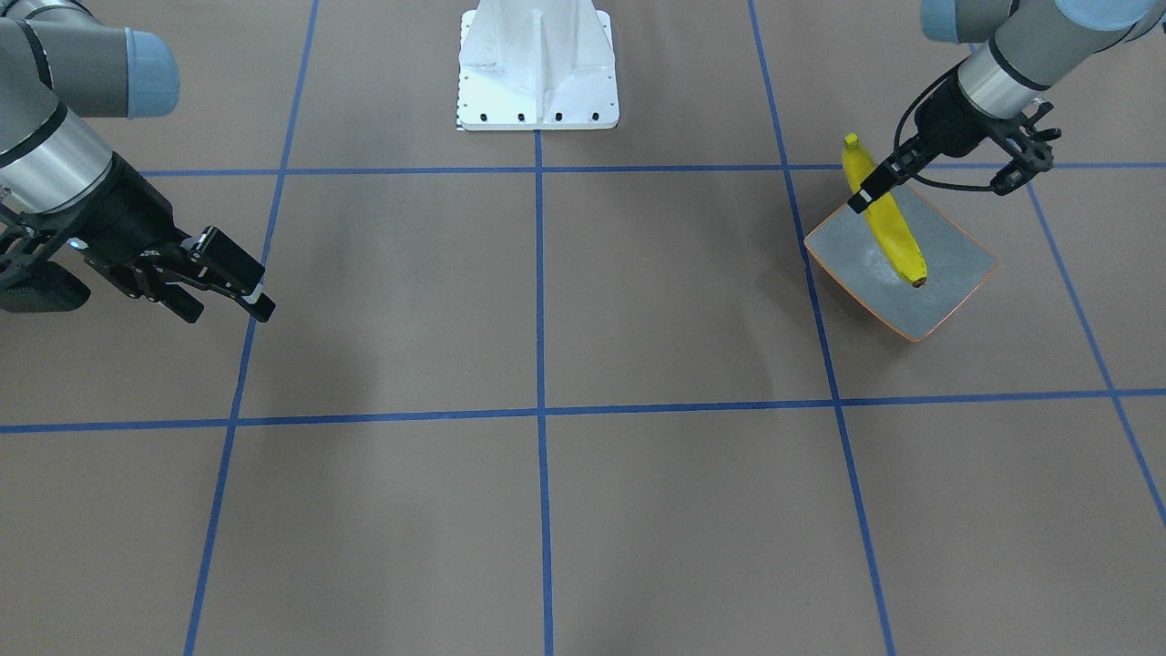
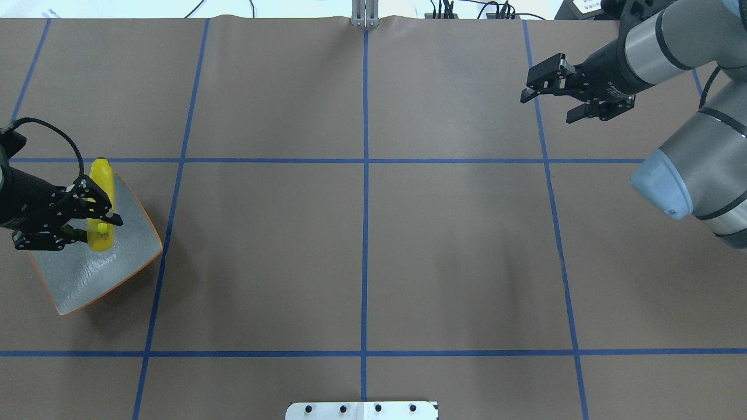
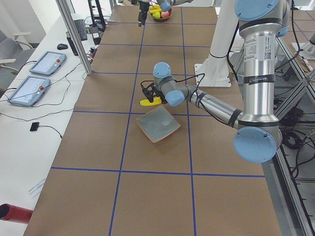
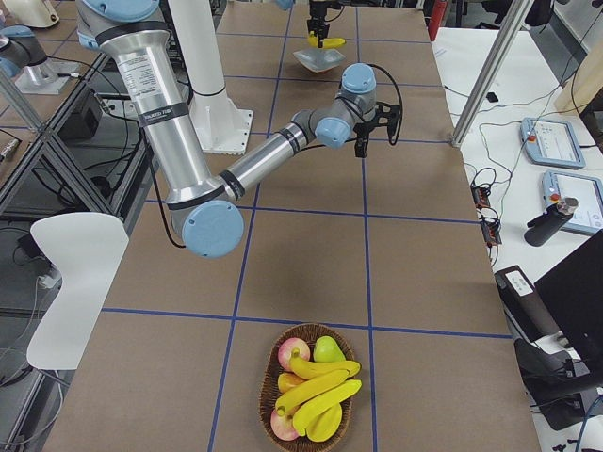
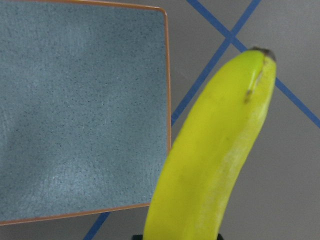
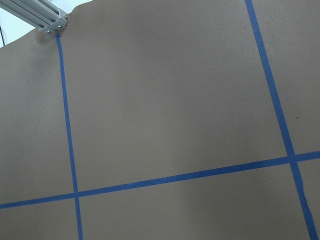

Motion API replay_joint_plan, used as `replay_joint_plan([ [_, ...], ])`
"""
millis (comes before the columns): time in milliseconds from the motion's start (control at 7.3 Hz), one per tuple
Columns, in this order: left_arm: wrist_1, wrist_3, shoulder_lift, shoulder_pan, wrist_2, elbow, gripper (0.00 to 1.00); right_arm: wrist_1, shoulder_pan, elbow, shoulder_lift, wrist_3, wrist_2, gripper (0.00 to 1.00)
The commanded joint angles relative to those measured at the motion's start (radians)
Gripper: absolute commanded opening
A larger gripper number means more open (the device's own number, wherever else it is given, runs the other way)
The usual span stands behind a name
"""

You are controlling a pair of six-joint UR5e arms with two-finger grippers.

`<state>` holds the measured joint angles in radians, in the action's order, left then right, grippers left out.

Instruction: Transfer all bananas from basket to plate

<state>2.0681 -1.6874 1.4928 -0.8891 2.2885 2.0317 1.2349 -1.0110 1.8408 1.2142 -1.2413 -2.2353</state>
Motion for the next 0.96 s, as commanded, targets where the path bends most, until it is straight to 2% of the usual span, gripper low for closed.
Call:
replay_joint_plan([
  [0, 0.0, 0.0, -0.017, -0.001, 0.0, -0.031, 0.0, 0.0, 0.0, 0.0, 0.001, 0.002, 0.0, 1.0],
  [548, 0.0, 0.041, -0.017, -0.001, -0.017, -0.123, 0.0, 0.0, 0.0, 0.0, 0.001, 0.002, 0.0, 1.0],
  [822, -0.002, 0.08, -0.049, -0.001, -0.015, -0.148, 0.0, 0.0, 0.002, 0.0, 0.001, 0.002, 0.0, 1.0],
])
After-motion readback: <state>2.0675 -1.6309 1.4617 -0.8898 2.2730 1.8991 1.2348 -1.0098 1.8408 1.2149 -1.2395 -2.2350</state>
